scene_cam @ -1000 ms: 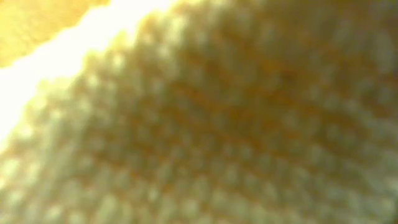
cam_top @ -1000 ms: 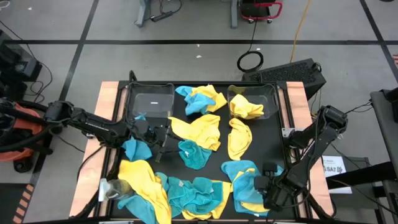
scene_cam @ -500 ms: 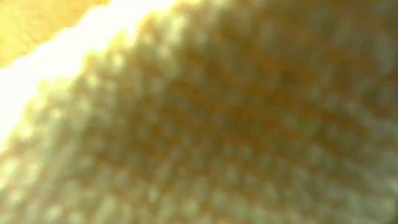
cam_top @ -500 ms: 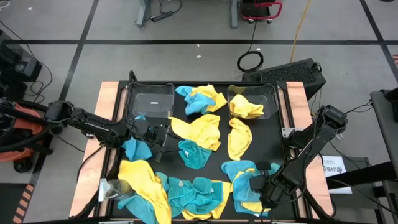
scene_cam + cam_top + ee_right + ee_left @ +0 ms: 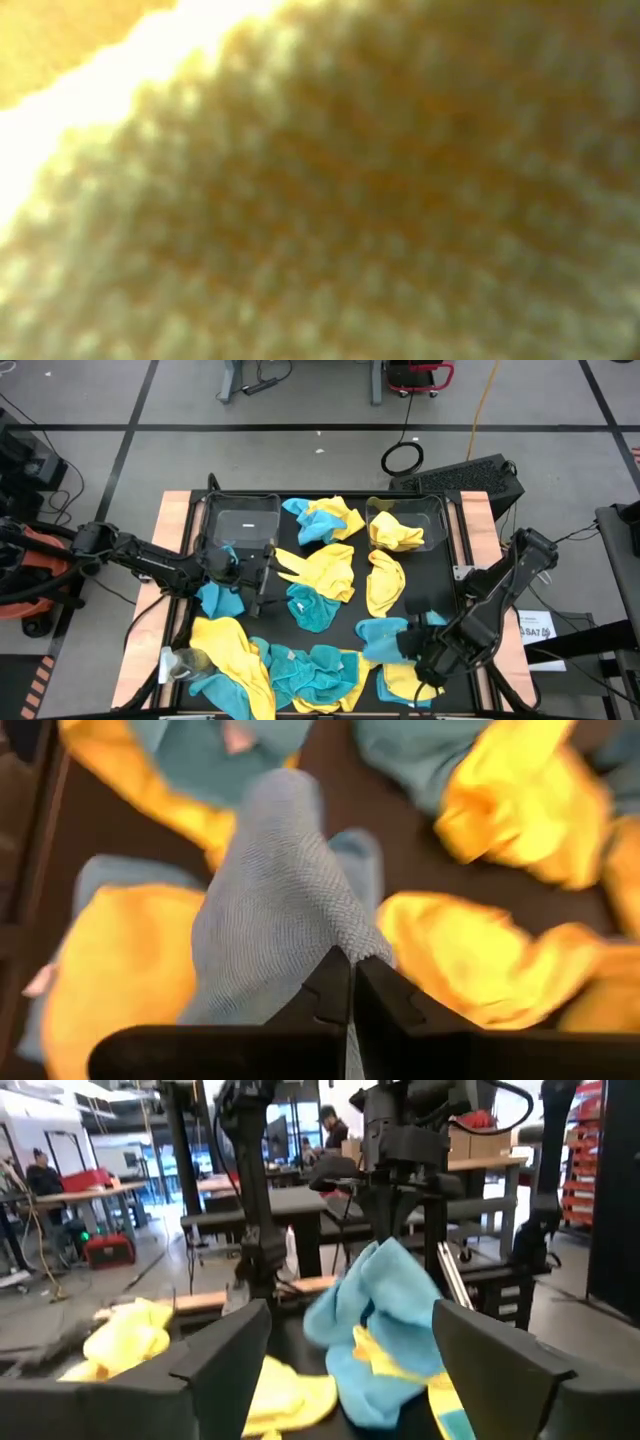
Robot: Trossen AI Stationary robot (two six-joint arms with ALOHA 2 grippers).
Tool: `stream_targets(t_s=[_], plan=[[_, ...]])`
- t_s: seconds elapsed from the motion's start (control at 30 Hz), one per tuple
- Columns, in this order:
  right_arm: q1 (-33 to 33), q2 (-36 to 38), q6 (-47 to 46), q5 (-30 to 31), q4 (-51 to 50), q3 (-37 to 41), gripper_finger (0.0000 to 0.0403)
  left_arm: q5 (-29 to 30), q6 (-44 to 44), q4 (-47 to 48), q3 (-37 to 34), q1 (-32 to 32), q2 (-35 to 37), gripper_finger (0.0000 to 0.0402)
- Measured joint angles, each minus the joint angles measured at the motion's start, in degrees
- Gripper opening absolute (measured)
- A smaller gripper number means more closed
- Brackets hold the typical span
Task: Sort microfiber towel by color & place in baskets
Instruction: Put the blue microfiber cloth into the left transparent bin
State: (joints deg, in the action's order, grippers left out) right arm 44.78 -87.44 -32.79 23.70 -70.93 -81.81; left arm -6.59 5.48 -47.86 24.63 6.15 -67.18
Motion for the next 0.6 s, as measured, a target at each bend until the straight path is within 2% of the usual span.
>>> stream_targets(t_s=[0.2,0.6], plan=[[-4.58,0.00,9.77,3.71,-1.53,-4.75,0.0000,-1.93,1.37,0.99,5.73,0.00,-3.45,0.0302],[-13.59,0.00,27.70,5.47,1.70,-9.84,0.0000,-3.66,4.35,0.81,21.58,-0.49,-21.13,0.0302]])
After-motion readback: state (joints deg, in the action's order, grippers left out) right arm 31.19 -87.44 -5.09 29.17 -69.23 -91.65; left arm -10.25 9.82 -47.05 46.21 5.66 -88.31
